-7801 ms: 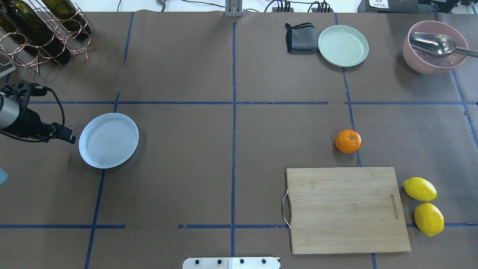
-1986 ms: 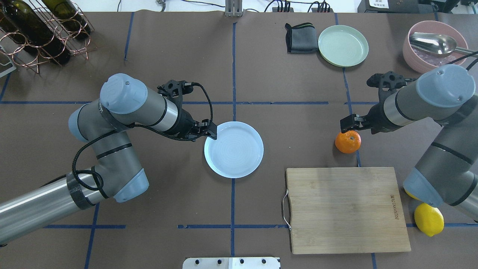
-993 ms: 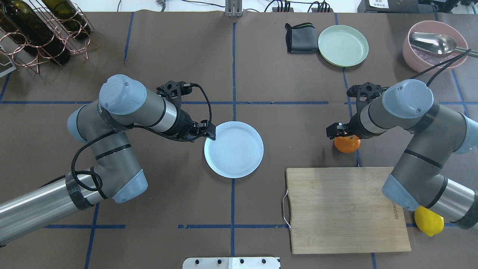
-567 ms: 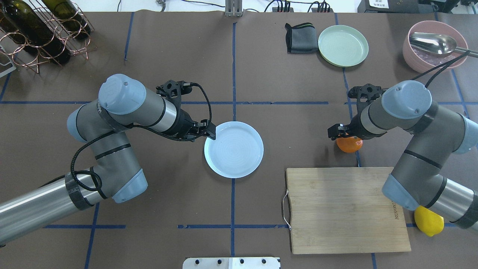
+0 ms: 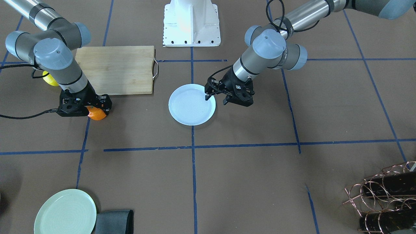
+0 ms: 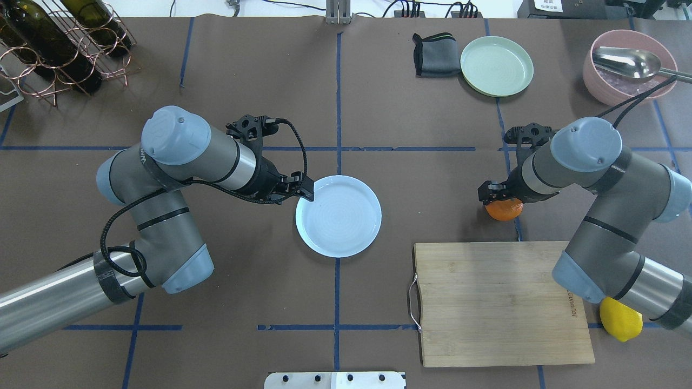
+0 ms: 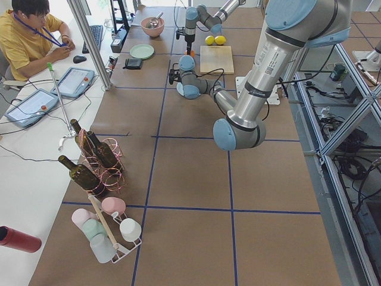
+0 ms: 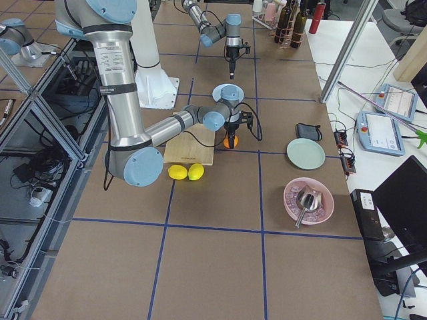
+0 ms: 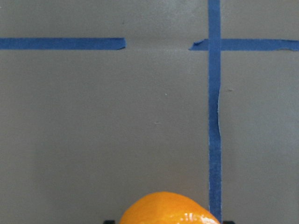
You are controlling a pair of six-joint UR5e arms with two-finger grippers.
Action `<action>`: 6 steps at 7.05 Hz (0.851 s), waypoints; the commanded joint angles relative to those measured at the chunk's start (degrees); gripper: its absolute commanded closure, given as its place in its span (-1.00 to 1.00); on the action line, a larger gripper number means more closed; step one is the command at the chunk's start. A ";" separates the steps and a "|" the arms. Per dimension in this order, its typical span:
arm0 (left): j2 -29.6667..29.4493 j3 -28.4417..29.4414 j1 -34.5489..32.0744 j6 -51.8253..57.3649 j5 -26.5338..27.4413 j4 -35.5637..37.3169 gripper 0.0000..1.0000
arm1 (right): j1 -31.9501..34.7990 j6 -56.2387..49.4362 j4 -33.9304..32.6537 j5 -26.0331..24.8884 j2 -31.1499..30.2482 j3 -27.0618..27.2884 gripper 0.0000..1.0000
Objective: Pick orange to plate
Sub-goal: 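Close the right gripper on the orange and lift it, then carry the orange with the right gripper over the pale blue plate and lower it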
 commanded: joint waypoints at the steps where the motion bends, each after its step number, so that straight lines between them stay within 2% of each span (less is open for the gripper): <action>1: 0.00 -0.25 0.09 -0.08 0.00 -0.04 -0.59 | 0.06 0.82 -0.03 0.30 0.54 0.74 1.00; 2: 0.00 -0.68 0.00 -0.08 -0.09 0.05 -0.59 | 0.06 2.57 -0.11 0.83 2.63 0.92 1.00; 3: 0.44 -1.82 -0.09 -0.08 -0.09 0.05 -0.59 | -0.20 7.46 -3.68 0.83 7.52 0.93 1.00; 4: 3.05 -5.75 -0.35 0.01 -0.26 0.05 -0.59 | -2.46 12.99 -8.42 0.57 14.45 0.32 1.00; 6: 7.54 -12.09 -1.75 0.10 -0.44 0.14 -0.60 | -7.56 25.14 -8.91 -1.79 25.28 -5.37 1.00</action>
